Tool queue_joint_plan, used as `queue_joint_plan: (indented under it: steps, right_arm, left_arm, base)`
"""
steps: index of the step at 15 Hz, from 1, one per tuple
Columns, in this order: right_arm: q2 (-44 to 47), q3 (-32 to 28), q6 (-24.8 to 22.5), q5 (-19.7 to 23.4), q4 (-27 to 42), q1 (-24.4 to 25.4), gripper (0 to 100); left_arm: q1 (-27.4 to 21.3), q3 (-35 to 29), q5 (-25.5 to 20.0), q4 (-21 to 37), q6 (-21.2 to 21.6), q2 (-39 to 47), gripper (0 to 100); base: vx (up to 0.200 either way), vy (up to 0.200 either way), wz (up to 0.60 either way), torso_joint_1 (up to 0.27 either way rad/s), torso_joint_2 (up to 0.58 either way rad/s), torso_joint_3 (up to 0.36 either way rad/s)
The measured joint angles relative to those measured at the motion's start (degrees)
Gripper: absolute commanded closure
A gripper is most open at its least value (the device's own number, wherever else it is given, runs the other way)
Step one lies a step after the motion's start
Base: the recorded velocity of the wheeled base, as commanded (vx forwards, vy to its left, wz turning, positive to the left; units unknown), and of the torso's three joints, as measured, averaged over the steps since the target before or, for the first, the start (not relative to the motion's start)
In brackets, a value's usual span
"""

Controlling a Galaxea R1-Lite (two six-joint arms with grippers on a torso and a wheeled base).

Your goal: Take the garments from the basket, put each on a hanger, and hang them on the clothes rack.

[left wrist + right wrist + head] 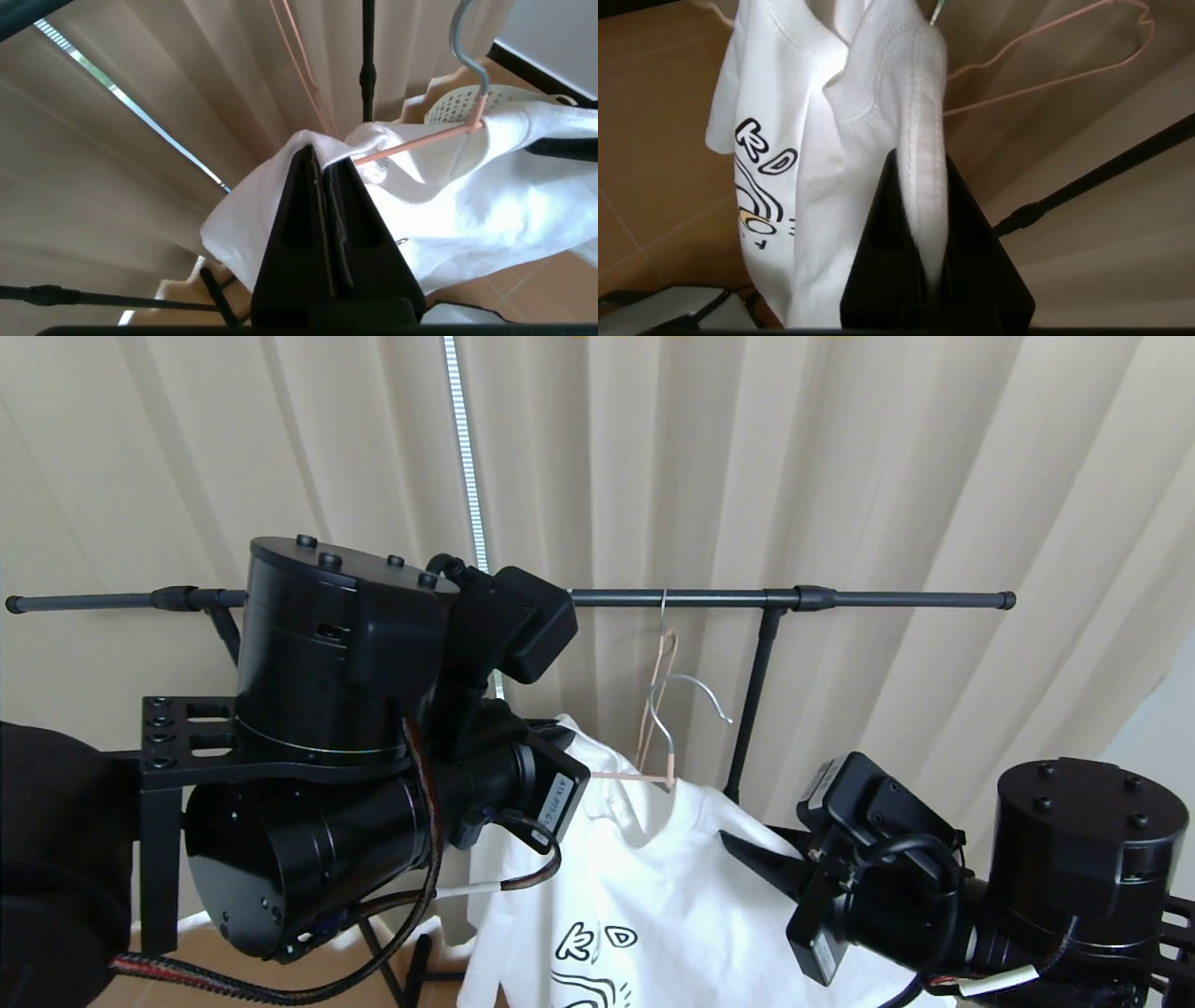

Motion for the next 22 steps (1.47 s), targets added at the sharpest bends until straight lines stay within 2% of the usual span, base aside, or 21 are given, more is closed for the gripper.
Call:
queue_joint_plan:
  steps: [4,9,13,14,17,21,22]
  right_arm:
    - [1.24,-0.46,3.12,-0.13,-5.75,1.00,100]
    - [1.55,0.44,3.12,0.05,-6.24,0.96,100]
    - [-3.58,3.28,-0.38,9.07,-5.07,-0.94,100]
    - [-4.46,3.69,-0.51,9.44,-4.94,-1.13,100]
    - [-6.10,4.36,-0.49,13.20,-4.85,-1.33,100]
    - [-5.49,3.34,0.45,13.26,-5.47,-1.33,100]
    - [-5.05,2.93,2.66,13.20,-5.47,-1.33,100]
  left_arm:
    - [-1.02,-0.09,0.00,-0.09,-0.10,0.00,100]
    - [0.57,0.20,0.02,0.44,0.09,-0.94,100]
    - [8.29,-0.04,-0.83,1.41,3.12,-2.54,100]
    - [8.98,-0.09,-0.96,1.43,3.36,-2.67,100]
    - [9.59,-1.08,-4.11,1.39,5.45,-2.72,100]
    - [7.72,-1.13,-7.31,1.43,5.78,-2.76,100]
    - [6.78,-1.05,-7.40,1.43,5.81,-2.76,100]
  base:
    - [0.000,0.000,0.00,0.000,0.00,0.000]
    - [0.000,0.000,0.00,0.000,0.00,0.000]
    - [0.000,0.000,0.00,0.000,0.00,0.000]
    - [0.000,0.000,0.00,0.000,0.00,0.000]
    - [0.000,0.000,0.00,0.000,0.00,0.000]
    - [0.000,0.000,0.00,0.000,0.00,0.000]
    - [0.000,0.000,0.00,0.000,0.00,0.000]
